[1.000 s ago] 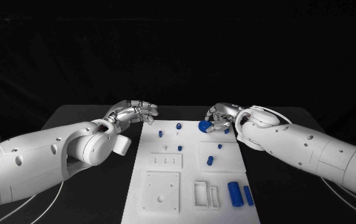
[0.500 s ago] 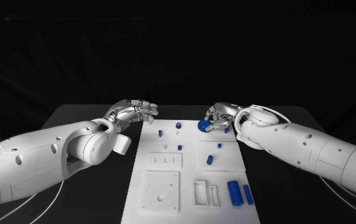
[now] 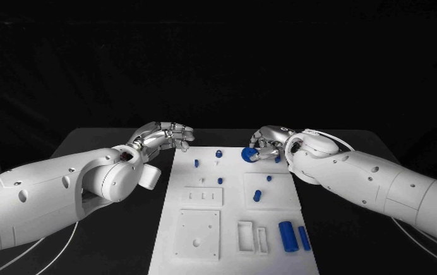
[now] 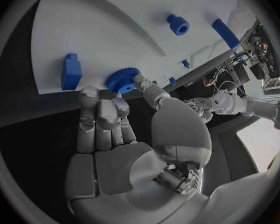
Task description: Assemble the parts on the task board
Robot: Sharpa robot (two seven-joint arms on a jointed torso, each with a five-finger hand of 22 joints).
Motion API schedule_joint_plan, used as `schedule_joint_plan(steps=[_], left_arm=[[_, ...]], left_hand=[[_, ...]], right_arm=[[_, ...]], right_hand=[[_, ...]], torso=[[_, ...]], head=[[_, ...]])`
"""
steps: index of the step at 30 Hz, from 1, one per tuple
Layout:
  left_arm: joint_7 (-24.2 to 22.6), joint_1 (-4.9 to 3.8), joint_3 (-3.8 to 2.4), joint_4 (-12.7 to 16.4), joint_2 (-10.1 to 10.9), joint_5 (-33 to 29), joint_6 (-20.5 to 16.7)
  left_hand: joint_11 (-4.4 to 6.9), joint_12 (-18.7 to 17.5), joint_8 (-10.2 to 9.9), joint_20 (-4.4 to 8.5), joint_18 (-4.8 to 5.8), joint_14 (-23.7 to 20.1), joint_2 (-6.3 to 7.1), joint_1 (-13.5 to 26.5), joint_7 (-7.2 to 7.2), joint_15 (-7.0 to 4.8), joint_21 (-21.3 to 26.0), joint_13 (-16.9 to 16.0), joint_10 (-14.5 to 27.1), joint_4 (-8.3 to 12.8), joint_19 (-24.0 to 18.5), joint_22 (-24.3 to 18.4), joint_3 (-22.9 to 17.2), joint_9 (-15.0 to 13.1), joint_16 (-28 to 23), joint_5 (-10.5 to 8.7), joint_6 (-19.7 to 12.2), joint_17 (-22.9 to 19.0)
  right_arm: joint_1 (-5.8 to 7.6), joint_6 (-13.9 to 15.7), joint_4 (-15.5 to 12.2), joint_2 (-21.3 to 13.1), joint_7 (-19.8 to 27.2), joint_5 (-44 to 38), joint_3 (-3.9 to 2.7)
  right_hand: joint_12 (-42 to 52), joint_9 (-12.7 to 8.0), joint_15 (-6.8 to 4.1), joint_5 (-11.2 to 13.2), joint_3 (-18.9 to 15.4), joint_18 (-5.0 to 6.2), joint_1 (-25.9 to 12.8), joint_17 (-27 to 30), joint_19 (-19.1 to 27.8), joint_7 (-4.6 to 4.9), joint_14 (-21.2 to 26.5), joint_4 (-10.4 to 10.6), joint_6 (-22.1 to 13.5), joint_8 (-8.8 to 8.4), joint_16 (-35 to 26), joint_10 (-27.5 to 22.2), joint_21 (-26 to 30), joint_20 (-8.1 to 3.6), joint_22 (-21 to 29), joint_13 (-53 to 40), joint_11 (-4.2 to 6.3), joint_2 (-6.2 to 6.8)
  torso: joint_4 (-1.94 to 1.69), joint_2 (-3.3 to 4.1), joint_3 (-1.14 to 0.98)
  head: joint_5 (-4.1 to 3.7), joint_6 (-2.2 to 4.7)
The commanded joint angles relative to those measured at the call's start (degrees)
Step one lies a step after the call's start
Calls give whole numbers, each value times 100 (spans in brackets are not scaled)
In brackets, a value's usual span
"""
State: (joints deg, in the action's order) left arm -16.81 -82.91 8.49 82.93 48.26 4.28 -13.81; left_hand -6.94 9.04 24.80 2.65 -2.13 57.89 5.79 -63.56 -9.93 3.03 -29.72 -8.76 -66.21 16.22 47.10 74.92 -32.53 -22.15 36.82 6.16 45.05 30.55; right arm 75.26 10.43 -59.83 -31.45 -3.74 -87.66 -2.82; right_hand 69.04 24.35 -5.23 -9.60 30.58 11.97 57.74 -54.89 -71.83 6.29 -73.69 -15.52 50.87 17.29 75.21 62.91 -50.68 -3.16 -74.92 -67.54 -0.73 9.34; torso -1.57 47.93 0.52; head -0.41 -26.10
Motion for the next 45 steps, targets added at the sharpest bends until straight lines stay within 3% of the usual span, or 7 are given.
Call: schedule_joint_plan(steps=[1,14,21,26,38,44,45], left_arm=[[-35,-11,-4,28,1,22,62],[-24,-12,-4,40,17,41,56],[-21,-12,-5,44,20,43,54],[-21,-12,-5,45,25,43,47],[-30,-12,-5,63,31,43,31],[-29,-12,-5,63,34,43,21],[-29,-12,-5,60,36,43,19]], left_hand=[[-12,-35,-36,2,-91,-36,22,-30,-29,3,-24,3,16,-1,-25,97,-24,-6,-26,-7,-26,-2],[-13,-38,-37,2,-91,-36,25,-34,-29,3,-25,3,16,1,-26,96,-25,-6,-26,-6,-27,-2],[-13,-40,-37,2,-92,-36,26,-37,-29,2,-25,2,16,2,-26,96,-26,-7,-26,-5,-27,-2],[-13,-41,-37,2,-92,-36,26,-37,-29,3,-25,2,15,1,-26,96,-26,-7,-27,-5,-27,-2],[-13,-44,-36,2,-91,-35,24,-37,-29,3,-27,1,13,-1,-26,96,-27,-8,-27,-3,-26,-1],[-13,-44,-36,1,-91,-35,25,-36,-29,3,-27,1,13,-1,-26,96,-27,-8,-26,-3,-26,-1],[-13,-44,-36,1,-91,-35,25,-36,-29,3,-27,1,12,-2,-26,96,-27,-8,-26,-3,-26,-1]], right_arm=[[-67,-40,-23,35,-127,-351,50],[-105,-127,-49,45,-174,-538,91],[-105,-158,-101,16,-197,-688,102],[-105,-134,-202,-20,-203,-734,103],[-105,983,-799,-191,-407,-1395,101],[-105,1245,-1138,-276,-494,-1657,100],[-104,1282,-1209,-290,-505,-1688,99]], right_hand=[[43,-2,-35,18,-3,303,-81,-14,-5,85,-7,-28,311,37,-21,61,-40,-32,-122,-21,5,1],[120,80,-135,23,148,303,-154,-75,-15,-26,-40,97,605,178,-47,209,-104,-60,-111,-87,111,-95],[142,127,-166,395,787,303,122,-119,0,-60,-63,184,719,199,-90,290,-135,-43,-106,-120,152,-136],[146,145,-170,321,1110,303,192,-138,3,-68,-73,250,752,199,-105,305,-157,-26,-109,-131,151,-186],[166,187,-178,383,1402,303,175,-175,-17,-77,-94,326,785,205,-121,352,-207,-34,-106,-160,160,-101],[188,202,-184,442,1478,303,185,-184,-28,-82,-102,368,797,209,-126,392,-219,-44,-102,-182,167,-42],[196,210,-185,514,1503,303,191,-187,-35,-84,-106,397,813,217,-127,410,-223,-48,-100,-189,175,23]], torso=[[-8,6,0],[0,2,3],[1,2,1],[-4,-3,4],[5,-5,7],[-8,0,1],[-6,-1,2]], head=[[-1,-1],[25,-22],[37,-30],[31,-21],[40,2],[52,20],[55,22]])
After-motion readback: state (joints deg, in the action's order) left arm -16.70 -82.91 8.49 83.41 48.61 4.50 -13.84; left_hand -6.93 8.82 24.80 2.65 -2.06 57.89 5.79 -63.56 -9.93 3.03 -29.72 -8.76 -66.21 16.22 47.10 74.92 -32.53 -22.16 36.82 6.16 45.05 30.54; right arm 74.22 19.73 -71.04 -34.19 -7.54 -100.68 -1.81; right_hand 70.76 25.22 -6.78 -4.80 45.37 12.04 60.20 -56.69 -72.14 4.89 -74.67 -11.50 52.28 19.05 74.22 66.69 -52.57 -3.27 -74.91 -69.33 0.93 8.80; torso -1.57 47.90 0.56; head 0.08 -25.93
